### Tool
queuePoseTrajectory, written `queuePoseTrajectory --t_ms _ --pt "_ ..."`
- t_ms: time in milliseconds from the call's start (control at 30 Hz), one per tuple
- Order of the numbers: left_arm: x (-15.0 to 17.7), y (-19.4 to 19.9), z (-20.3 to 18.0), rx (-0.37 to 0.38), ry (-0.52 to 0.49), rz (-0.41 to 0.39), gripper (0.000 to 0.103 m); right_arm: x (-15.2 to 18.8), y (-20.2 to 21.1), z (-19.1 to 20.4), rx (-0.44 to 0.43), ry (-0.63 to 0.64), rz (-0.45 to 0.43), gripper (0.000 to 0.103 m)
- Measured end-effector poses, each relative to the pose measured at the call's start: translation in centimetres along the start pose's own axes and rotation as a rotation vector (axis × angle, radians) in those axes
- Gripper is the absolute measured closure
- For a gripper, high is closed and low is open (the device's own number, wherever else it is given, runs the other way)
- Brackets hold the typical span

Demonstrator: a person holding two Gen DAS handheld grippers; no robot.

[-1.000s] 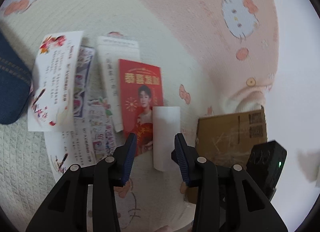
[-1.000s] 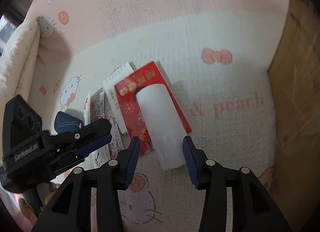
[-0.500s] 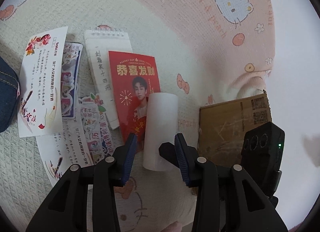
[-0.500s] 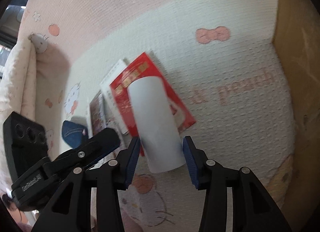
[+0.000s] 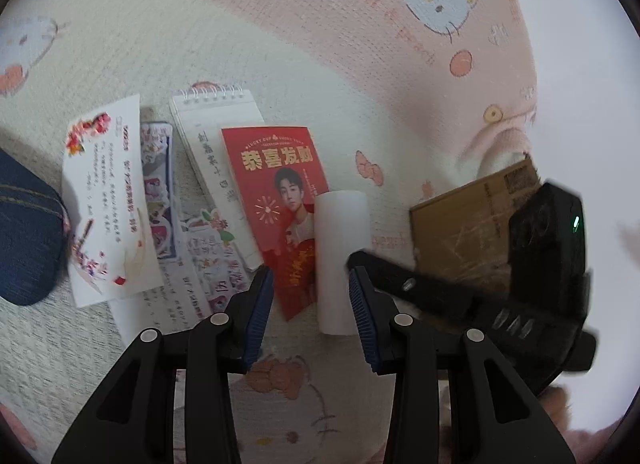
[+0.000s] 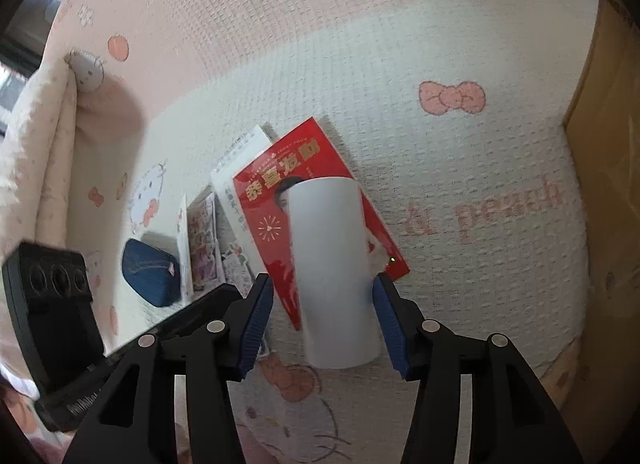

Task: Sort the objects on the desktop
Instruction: 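Close the right gripper on the white paper roll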

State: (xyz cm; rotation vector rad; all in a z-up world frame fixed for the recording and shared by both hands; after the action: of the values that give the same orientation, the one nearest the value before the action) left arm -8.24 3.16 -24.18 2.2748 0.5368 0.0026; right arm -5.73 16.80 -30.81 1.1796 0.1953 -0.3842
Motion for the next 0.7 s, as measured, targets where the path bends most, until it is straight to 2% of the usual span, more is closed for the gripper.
queuePoseTrajectory --t_ms 133,333,633,700 --pt "0.1 0.1 0.4 -0.050 -0.029 -0.031 0.060 -0.2 0.3 -0.6 -0.045 -0.064 -0.012 0.054" --pt "-0.2 -0.7 0.3 -0.031 -0.009 -0.011 0.060 0.0 -0.7 -0.6 -0.168 -0.207 -0.009 0.054" --pt "1.0 -2.2 -1.3 -0.021 -0.049 0.026 0.060 -0.1 -2.1 -1.0 -0.189 -0.267 0.000 0.055" --pt "1.1 -2.4 -1.5 -0.021 -0.053 0.032 0.060 0.1 -2.5 -0.9 -0.209 -0.284 0.005 0.060"
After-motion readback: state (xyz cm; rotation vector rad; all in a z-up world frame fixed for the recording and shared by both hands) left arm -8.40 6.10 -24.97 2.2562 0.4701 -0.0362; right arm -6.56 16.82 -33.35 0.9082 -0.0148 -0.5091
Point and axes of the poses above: each gripper's, at about its wrist camera, not at the fingertips, and y roughly against the way its jaws point, z to its left, x to its underside, the point moved 8 cm from there along -y, roughly the way its jaws point, and after that the axes turned 14 degrees about y, right-handed, at the moved point
